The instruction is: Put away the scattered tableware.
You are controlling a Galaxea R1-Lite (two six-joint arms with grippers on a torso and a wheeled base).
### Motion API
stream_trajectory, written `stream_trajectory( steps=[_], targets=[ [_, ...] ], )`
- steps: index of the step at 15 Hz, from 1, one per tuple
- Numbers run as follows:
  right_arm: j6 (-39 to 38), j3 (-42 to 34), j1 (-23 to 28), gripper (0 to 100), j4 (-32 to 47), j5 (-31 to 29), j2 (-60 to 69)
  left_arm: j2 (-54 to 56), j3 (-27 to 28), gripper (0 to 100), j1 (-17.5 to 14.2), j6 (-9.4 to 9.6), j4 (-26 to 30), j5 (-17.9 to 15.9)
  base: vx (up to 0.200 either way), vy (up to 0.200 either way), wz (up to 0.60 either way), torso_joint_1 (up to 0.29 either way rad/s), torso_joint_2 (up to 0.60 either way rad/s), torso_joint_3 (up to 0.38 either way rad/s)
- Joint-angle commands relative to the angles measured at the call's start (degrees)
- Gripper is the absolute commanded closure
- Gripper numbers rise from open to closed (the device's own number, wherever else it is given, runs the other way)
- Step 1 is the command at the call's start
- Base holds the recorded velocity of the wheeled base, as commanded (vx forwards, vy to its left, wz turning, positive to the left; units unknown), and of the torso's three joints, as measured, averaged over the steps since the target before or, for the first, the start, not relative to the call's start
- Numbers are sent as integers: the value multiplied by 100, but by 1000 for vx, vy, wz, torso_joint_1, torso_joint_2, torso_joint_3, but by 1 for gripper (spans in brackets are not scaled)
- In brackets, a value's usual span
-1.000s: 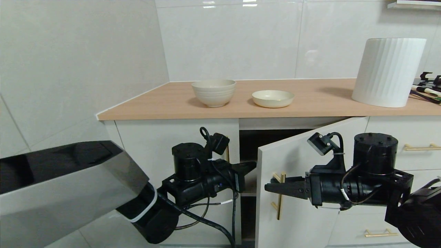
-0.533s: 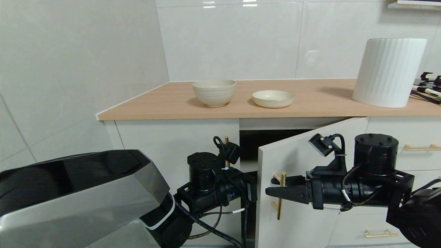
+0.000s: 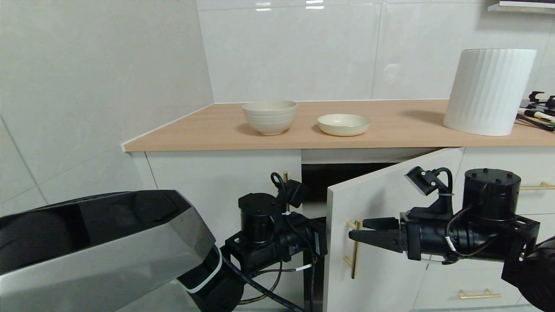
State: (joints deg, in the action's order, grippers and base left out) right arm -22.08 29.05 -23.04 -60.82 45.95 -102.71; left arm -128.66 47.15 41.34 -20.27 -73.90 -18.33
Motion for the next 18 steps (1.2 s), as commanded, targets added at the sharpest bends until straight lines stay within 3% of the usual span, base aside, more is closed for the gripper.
stream_trajectory(
  steps=[1,7,12,18],
  targets=[
    [-16,-66,256,0,26,2,5,139,-4,100,6,-12,-10,-21,0,0,0,0,0,0],
    [-7,-1367,10,0,35,231,1051,148,-13,100,6,-12,-2,-21,0,0,0,0,0,0],
    [2,-1578,-341,0,35,231,1165,139,-92,100,59,-12,7,-30,0,0,0,0,0,0],
    [10,-1587,-394,0,35,231,1200,87,-4,100,59,-126,121,-74,-200,0,0,5,-1,4]
  ],
)
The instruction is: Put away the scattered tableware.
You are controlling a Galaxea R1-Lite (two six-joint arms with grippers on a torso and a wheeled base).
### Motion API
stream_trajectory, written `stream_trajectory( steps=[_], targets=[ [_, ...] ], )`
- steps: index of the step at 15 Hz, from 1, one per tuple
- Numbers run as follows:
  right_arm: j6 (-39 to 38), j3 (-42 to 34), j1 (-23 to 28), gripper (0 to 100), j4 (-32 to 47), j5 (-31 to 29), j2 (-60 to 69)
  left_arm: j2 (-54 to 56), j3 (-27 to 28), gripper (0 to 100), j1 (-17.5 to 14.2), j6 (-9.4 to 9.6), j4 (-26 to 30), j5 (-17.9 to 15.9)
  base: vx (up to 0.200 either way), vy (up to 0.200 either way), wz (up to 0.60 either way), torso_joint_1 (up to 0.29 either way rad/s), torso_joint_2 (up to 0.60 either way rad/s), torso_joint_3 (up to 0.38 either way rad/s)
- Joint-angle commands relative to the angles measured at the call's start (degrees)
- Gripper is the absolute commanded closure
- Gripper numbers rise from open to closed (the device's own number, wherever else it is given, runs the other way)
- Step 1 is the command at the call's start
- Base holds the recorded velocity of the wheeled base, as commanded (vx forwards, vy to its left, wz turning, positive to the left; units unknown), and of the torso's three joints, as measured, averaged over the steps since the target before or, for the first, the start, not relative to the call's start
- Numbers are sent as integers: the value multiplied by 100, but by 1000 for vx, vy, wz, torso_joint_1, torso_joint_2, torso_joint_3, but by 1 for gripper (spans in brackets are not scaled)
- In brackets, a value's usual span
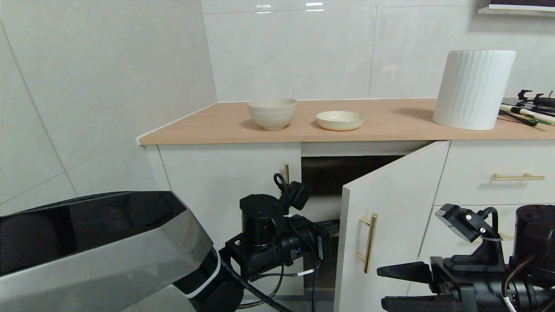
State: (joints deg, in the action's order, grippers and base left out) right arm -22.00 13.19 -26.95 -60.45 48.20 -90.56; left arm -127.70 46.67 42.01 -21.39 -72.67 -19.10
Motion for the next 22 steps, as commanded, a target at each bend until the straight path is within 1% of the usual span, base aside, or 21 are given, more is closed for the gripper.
stream_trajectory(
  steps=[1,5,6,7,10,13,17,18,19,22],
  targets=[
    [3,-1,-3,0,-2,-4,4,-124,255,100,-8,-14,236,-15,0,0,0,0,0,0],
    [3,-1,-3,0,-2,-4,83,-432,976,100,-44,-23,824,-15,0,0,0,0,0,0],
    [3,-1,-3,0,-2,-4,92,-537,1284,100,-52,-58,1071,-15,0,0,0,0,0,0],
    [3,-1,-3,0,-2,-4,92,-581,1424,100,-52,-67,1167,3,0,0,0,0,0,0],
    [-6,-9,-3,0,-2,-4,171,-546,1451,100,-35,-67,1185,3,0,0,0,0,0,0],
    [-6,-53,-3,0,-2,5,153,-484,1539,100,-26,-75,1352,3,0,0,0,0,0,0],
    [-6,-53,-3,0,-2,5,144,-502,1644,100,-26,-102,1378,3,-200,0,0,2,2,1],
    [3,-53,-3,0,-2,5,153,-493,1688,100,-26,-102,1440,12,-200,0,0,2,-2,2],
    [-6,-53,-3,0,-2,5,153,-502,1776,100,-26,-102,1554,12,0,0,0,0,0,0],
    [-6,-62,-12,0,-2,5,144,-599,2250,100,-52,-102,2029,12,0,0,0,0,0,0]
  ],
)
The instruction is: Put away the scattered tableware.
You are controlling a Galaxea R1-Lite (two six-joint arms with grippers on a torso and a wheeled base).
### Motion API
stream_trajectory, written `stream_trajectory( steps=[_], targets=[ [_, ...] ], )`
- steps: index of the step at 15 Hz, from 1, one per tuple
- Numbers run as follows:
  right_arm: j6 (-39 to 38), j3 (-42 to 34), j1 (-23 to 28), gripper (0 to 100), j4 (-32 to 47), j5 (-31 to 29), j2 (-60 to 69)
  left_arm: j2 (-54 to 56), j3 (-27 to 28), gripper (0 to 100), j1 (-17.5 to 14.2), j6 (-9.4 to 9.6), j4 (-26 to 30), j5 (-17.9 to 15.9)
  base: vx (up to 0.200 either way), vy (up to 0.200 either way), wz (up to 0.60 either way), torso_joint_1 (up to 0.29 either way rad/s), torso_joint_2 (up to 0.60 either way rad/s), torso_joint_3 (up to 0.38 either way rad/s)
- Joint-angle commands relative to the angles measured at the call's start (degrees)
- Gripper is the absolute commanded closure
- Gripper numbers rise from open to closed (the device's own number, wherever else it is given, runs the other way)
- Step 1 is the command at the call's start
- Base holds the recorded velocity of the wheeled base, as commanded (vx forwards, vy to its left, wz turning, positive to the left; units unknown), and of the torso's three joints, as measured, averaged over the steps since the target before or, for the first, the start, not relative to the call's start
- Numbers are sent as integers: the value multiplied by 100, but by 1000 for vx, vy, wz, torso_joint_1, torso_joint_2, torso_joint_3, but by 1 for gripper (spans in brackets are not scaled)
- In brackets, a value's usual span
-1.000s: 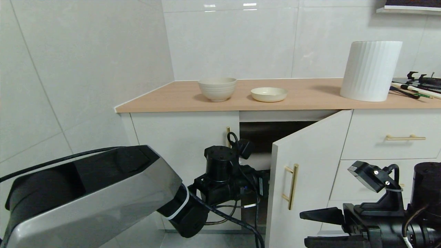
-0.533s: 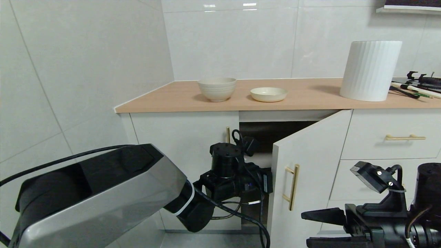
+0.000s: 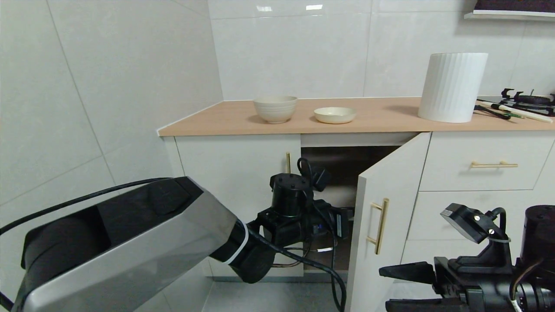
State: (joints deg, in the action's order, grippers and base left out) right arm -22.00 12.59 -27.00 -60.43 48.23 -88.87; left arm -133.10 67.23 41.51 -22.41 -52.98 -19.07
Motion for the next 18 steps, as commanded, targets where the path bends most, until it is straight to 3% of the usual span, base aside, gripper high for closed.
stream_trajectory(
  steps=[1,5,7,10,12,13,16,17,18],
  targets=[
    [-6,-11,-7,0,-4,3,-25,-102,335,100,-11,-1,174,8,0,0,0,0,0,0],
    [-6,-46,-7,0,-4,3,10,-199,748,100,33,8,490,-1,0,0,0,0,0,0],
    [-6,-46,-16,0,-4,3,133,-102,756,100,235,8,482,-1,0,0,0,0,0,0],
    [-14,-99,-209,0,-4,3,537,434,607,100,1219,8,666,-97,0,0,0,0,0,0],
    [-23,-99,-262,0,-4,-6,713,856,168,100,1553,8,693,-176,0,0,0,0,0,0],
    [-32,-99,-262,0,5,-6,739,891,106,100,1544,8,684,-150,0,0,0,0,0,0],
    [-32,-73,-262,0,5,-33,643,917,-342,100,964,-1,508,210,0,0,0,0,0,0],
    [-32,-73,-262,0,5,-41,616,917,-386,100,929,-1,473,228,0,0,0,0,0,0],
    [-14,-11,-209,0,-4,-279,353,917,-729,100,578,8,130,351,0,0,0,0,0,0]
  ],
)
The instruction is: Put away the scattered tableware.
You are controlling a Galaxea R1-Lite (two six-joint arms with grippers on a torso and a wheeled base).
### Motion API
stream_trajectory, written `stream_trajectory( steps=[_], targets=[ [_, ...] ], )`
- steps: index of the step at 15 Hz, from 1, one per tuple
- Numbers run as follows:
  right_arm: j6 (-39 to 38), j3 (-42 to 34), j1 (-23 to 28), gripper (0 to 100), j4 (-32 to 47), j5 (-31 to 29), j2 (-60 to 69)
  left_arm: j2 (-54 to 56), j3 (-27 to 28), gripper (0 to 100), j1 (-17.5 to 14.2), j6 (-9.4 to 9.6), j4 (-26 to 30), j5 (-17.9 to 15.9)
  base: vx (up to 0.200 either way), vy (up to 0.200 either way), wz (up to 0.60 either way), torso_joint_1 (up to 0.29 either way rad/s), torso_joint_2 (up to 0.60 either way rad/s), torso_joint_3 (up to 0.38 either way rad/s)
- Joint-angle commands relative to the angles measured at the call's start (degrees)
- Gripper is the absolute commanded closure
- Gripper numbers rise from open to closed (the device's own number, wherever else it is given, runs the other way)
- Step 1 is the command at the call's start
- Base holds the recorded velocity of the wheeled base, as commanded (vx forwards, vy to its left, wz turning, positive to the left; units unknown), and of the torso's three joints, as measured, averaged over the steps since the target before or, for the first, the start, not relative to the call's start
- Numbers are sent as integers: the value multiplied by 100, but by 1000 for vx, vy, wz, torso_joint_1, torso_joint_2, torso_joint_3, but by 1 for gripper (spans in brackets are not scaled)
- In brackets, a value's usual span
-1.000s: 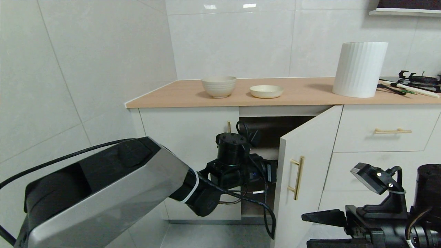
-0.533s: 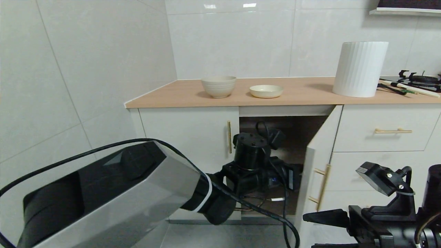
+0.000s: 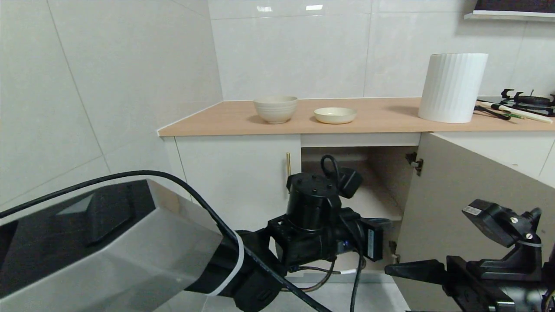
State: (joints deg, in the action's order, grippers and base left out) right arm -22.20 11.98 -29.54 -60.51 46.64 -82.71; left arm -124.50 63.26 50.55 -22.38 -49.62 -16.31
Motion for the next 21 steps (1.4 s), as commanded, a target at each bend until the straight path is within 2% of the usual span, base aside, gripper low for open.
stream_trajectory(
  steps=[1,2,4,5,7,8,9,11,12,14,16,17,20,21],
  targets=[
    [14,85,62,0,-4,-234,-333,75,-446,100,-406,6,-294,119,0,0,0,0,0,0],
    [23,225,132,0,5,-577,-562,321,-876,100,-740,6,-540,260,0,0,0,0,0,0],
    [49,480,194,0,5,-709,-799,761,-1325,100,-1092,15,-584,304,0,0,0,0,0,0],
    [67,806,282,0,5,-938,-1115,1244,-1711,100,-1408,23,-576,304,0,0,0,0,0,0],
    [181,1482,282,0,5,-1781,-1739,1982,-2300,100,-1900,50,-549,304,0,0,0,0,0,0],
    [251,1597,282,0,5,-1887,-1854,2264,-2511,100,-2137,67,-540,304,0,0,0,0,0,0],
    [497,2221,308,0,22,-2247,-2346,2519,-2731,100,-2366,102,-540,304,0,0,0,0,0,0],
    [612,2651,299,0,75,-2678,-2662,2879,-3074,100,-2788,375,-540,304,0,0,0,0,0,0],
    [761,2827,299,0,75,-3082,-2864,3028,-3214,100,-2955,524,-532,304,0,0,0,0,0,0],
    [1165,3574,203,0,172,-4014,-3067,3046,-3241,100,-3148,551,-514,304,0,0,0,0,0,0],
    [1332,4084,36,0,769,-4726,-3005,3020,-3118,100,-3175,559,-268,304,0,0,0,0,0,0],
    [1403,4145,36,0,892,-4787,-2996,3037,-3030,0,-3183,559,-189,304,0,0,0,0,0,0],
    [1464,4356,45,0,1305,-4849,-2662,3371,-2801,0,-3368,559,66,295,0,0,0,0,0,0],
    [1455,4312,45,0,1569,-4857,-2434,3617,-2705,0,-3368,559,506,295,0,0,0,0,0,0]
  ],
)
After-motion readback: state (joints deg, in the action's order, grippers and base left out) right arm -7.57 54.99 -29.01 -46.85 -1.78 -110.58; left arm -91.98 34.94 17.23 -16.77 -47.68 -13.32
